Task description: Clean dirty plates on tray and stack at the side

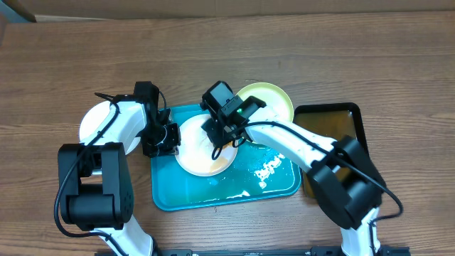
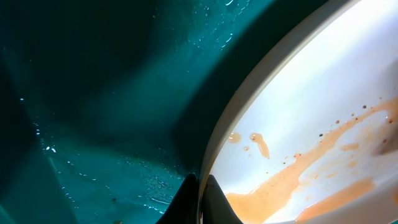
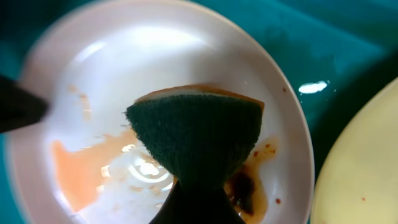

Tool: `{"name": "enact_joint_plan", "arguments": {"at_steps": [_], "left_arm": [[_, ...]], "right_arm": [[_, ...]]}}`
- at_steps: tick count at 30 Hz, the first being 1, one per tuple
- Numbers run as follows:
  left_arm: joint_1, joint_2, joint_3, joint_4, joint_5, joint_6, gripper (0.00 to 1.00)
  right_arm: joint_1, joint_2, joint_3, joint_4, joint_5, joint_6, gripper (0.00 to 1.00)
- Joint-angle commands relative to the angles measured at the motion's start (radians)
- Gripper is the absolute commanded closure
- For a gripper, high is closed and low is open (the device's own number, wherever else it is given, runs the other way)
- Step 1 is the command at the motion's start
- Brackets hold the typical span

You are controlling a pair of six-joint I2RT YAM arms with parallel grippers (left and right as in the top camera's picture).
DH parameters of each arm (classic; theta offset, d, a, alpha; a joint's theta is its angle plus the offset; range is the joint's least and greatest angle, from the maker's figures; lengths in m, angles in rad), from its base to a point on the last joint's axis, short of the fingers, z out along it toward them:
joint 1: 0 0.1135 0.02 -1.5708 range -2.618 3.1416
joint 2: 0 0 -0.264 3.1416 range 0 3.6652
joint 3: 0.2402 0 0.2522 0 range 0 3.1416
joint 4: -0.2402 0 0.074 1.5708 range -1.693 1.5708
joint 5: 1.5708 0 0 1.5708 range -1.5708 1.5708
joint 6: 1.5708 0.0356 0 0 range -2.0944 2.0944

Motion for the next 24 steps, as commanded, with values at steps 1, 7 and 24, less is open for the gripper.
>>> {"name": "enact_joint_plan", "arguments": {"at_steps": [1, 7, 24], "left_arm": [[-0.007, 0.017, -0.006, -0.003, -0.002, 0.001, 0.96], [-0.007, 0.017, -0.006, -0.007, -0.002, 0.001, 0.96], [-0.007, 0.018, -0.006, -0.005, -0.002, 0.001, 0.96]], "right_arm": [[0.002, 0.055, -0.016, 0.024, 0.054, -0.046, 0.96], [-0.011, 0.095, -0.016, 0.018, 0.124, -0.04, 0.96], [-0.004, 0.091, 0.021, -0.065, -0.344, -0.172, 0.96]]}}
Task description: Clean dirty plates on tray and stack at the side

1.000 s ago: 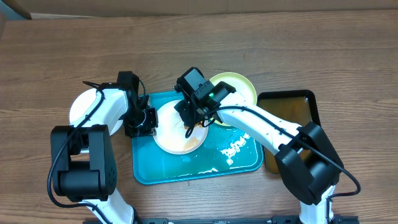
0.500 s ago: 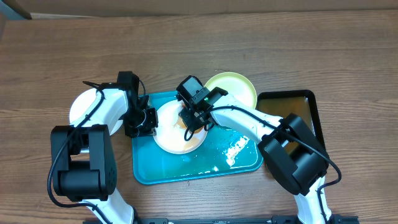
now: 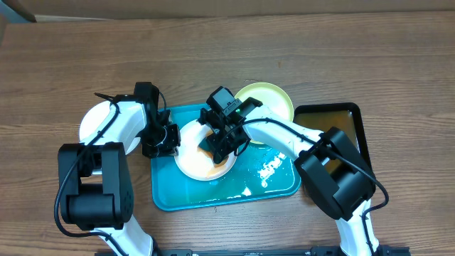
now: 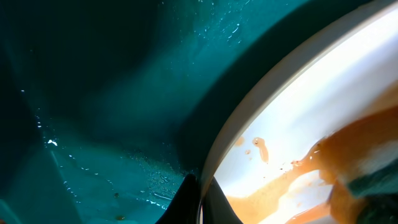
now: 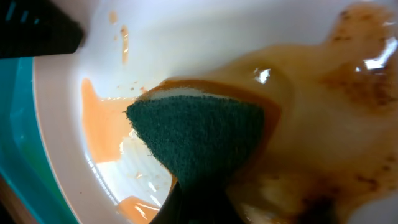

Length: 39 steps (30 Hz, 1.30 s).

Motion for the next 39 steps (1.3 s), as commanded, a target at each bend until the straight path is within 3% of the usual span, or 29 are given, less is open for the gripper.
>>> {"name": "enact_joint_plan", "arguments": {"at_steps": [1, 4, 9, 19, 24, 34, 39], "left_arm": [[-0.007, 0.016, -0.006, 0.006, 0.003, 0.0, 0.96], [-0.007, 0.016, -0.006, 0.006, 0.003, 0.0, 0.96], [-0.007, 0.016, -0.006, 0.006, 0.003, 0.0, 0.96], [-0.007, 0.016, -0.006, 0.006, 0.003, 0.0, 0.96], [-0.007, 0.016, -0.006, 0.006, 0.003, 0.0, 0.96], [-0.007, 0.016, -0.006, 0.006, 0.003, 0.001, 0.96], [-0.007, 0.016, -0.006, 0.007, 0.003, 0.0, 0.96]], "right_arm": [[0.006, 0.023, 0.032, -0.005, 0.011, 0.007, 0.96], [-0.016, 0.023, 0.05, -0.007, 0.242, 0.123, 0.96], [-0.047, 0.023, 0.052, -0.005, 0.441, 0.133, 0.96], [-0.048, 0.023, 0.133, -0.029, 0.515, 0.061, 0.96], [-0.047, 0.023, 0.132, -0.023, 0.494, 0.133, 0.96], [-0.043, 0.024, 0.06, -0.126, 0.121, 0.132, 0.96], [-0.031, 0.024, 0.047, -0.177, 0.026, 0.129, 0.96]]}}
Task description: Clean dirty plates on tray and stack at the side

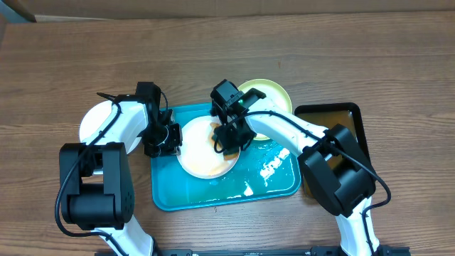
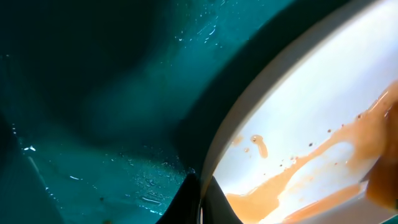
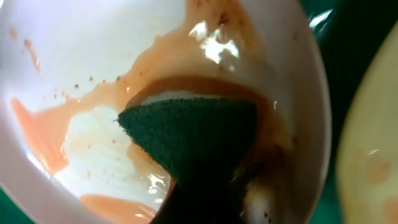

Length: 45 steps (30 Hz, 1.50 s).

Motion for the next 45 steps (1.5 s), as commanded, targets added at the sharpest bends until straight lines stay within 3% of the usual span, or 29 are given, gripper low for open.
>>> {"name": "enact_joint_plan", "arguments": {"at_steps": [1, 7, 13, 21, 27, 30, 33, 40, 45], "left_arm": [[-0.001, 0.016, -0.006, 0.005, -0.013, 0.001, 0.96], [-0.001, 0.016, -0.006, 0.006, -0.013, 0.001, 0.96], [-0.001, 0.016, -0.006, 0.005, -0.013, 0.001, 0.96], [-0.001, 0.016, -0.006, 0.005, -0.013, 0.001, 0.96], [-0.001, 0.016, -0.006, 0.005, -0.013, 0.001, 0.96], [-0.001, 0.016, -0.006, 0.006, -0.013, 0.001, 0.96], [-0.001, 0.016, -0.006, 0.006, -0.013, 0.001, 0.96], [-0.001, 0.016, -0.006, 0.005, -0.013, 0.001, 0.96], [-0.001, 0.016, -0.006, 0.005, -0.013, 0.001, 0.96]], "right_arm": [[0.014, 0.012, -0.023, -0.004, -0.115, -0.005, 0.96], [0.025, 0.012, -0.023, 0.159, -0.096, 0.01, 0.96], [0.025, 0.012, -0.023, 0.307, 0.116, 0.092, 0.96], [0.02, 0.012, -0.023, 0.217, 0.438, 0.117, 0.96], [0.018, 0.012, -0.023, 0.029, 0.408, 0.137, 0.96], [0.021, 0.012, -0.023, -0.022, 0.297, 0.136, 0.96], [0.034, 0.012, -0.023, -0.016, 0.2, 0.136, 0.96], [0.108, 0.012, -0.023, 0.066, 0.201, 0.145, 0.96], [0.13, 0.012, -0.023, 0.069, 0.219, 0.265, 0.96]]}}
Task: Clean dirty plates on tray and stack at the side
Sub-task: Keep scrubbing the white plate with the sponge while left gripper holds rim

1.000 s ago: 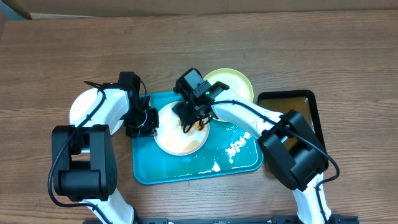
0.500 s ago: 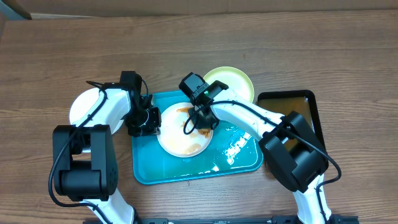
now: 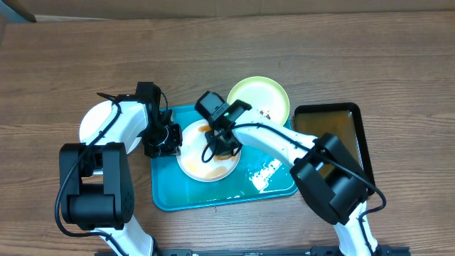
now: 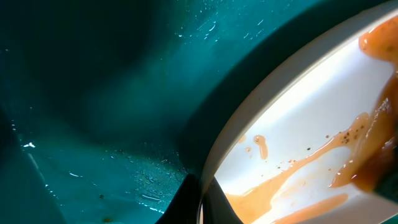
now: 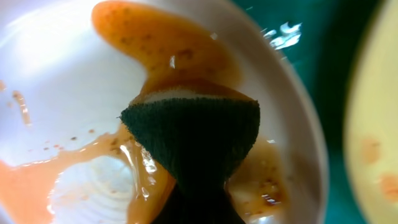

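A white plate (image 3: 195,160) smeared with orange-brown sauce lies on the teal tray (image 3: 167,195). My left gripper (image 4: 200,202) is shut on the plate's left rim (image 4: 230,146), one finger on each side. My right gripper (image 5: 199,208) is shut on a green-faced sponge (image 5: 193,134) that presses into the sauce on the plate (image 5: 56,74), near its far part. In the overhead view the right gripper (image 3: 217,146) is over the plate's middle. A yellow-green plate (image 3: 259,96) lies at the tray's far right corner.
A clean white plate (image 3: 92,122) lies on the table left of the tray, under my left arm. A dark tray (image 3: 334,135) with brown liquid stands at the right. White foam and water (image 3: 264,171) lie on the teal tray's right half.
The sponge in my right gripper has moved left and slightly toward the far side of the white plate. The sauce is smeared into a new streak there. The left gripper has not moved.
The left gripper held the white plate's rim at every moment. The sponge was first just above the plate, then down in the sauce at the near left, then at the right side, and now at the far middle. The sauce has spread over the plate.
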Tool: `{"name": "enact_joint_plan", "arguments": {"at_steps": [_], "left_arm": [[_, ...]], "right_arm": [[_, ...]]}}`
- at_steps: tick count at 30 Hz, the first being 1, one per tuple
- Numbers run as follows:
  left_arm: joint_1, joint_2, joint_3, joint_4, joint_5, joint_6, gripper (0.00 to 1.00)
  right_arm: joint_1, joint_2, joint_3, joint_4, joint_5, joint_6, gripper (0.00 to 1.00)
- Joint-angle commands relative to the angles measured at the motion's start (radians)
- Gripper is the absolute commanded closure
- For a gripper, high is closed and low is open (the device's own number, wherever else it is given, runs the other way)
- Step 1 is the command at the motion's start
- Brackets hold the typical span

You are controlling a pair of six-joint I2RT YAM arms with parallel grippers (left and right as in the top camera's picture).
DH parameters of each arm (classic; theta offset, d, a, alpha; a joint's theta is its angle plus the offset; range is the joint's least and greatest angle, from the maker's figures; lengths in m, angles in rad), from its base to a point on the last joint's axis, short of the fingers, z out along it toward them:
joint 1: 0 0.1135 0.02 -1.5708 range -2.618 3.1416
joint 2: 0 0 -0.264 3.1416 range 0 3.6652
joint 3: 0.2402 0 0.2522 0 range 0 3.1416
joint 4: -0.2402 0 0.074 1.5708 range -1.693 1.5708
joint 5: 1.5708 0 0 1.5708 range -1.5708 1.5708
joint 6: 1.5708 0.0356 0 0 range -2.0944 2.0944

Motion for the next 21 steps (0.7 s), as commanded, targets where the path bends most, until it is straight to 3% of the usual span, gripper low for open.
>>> {"name": "enact_joint_plan", "arguments": {"at_steps": [1, 6, 15, 21], "left_arm": [[0.004, 0.016, -0.006, 0.007, -0.015, 0.0, 0.96], [0.004, 0.016, -0.006, 0.006, -0.015, 0.001, 0.96], [0.004, 0.016, -0.006, 0.007, -0.012, 0.0, 0.96], [0.004, 0.016, -0.006, 0.007, -0.013, 0.0, 0.96]], "right_arm": [[0.021, 0.018, -0.023, -0.003, -0.031, 0.081, 0.96], [0.021, 0.018, -0.023, -0.02, -0.095, 0.072, 0.96], [-0.076, 0.018, 0.003, -0.106, 0.202, 0.068, 0.96], [-0.089, 0.018, 0.0, -0.132, 0.179, 0.043, 0.96]]}}
